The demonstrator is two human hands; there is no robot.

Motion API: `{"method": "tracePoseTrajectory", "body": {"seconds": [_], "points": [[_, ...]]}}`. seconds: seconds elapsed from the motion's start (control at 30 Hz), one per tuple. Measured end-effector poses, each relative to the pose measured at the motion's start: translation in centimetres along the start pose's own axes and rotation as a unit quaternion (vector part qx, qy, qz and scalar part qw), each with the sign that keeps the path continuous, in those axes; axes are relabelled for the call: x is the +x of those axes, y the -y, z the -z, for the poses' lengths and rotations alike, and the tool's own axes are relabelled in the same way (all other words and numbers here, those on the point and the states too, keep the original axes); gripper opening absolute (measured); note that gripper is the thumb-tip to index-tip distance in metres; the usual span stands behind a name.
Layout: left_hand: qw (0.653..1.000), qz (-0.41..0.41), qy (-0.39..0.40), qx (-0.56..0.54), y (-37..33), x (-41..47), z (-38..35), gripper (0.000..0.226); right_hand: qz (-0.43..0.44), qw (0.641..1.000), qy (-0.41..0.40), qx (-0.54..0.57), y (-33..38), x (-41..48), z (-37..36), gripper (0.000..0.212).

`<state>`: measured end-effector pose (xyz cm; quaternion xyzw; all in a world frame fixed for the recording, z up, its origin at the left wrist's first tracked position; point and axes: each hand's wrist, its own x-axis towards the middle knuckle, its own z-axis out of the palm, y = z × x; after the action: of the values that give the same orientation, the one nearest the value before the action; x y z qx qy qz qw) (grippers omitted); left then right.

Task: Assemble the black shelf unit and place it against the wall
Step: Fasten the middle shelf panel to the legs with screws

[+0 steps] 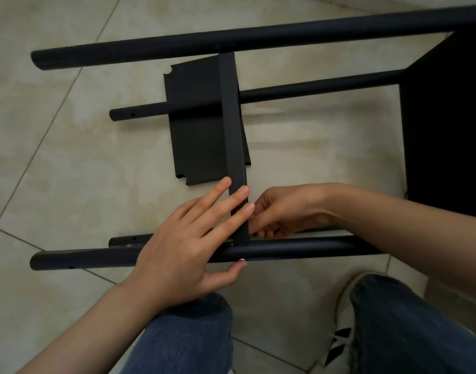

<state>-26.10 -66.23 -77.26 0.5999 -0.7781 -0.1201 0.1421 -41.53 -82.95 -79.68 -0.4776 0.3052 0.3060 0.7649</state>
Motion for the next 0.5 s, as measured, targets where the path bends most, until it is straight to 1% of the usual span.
{"method": "tracePoseTrajectory", "body": {"seconds": [0.07,0.2,0.33,0.5], "points": [[1.0,-0.001,0.002,0.0,0.01,0.02,-0.07,0.074,0.005,1.0,-0.003,0.013,-0.27,0.22,-0.33,0.028],[1.0,-0.002,0.002,0.0,0.08,0.05,0.0,0.074,0.015,1.0,-0.002,0.021,-0.22,0.22,-0.61,0.033],[1.0,0.0,0.007,0.003,0.04,-0.01,0.06,0.073,0.02,0.999,0.014,0.02,-0.19,-0.17,-0.31,0.032],[1.0,0.001,0.005,0.001,0.0,0.09,0.09,0.072,0.015,1.0,-0.014,-0.002,-0.04,0.16,-0.87,0.027]]}}
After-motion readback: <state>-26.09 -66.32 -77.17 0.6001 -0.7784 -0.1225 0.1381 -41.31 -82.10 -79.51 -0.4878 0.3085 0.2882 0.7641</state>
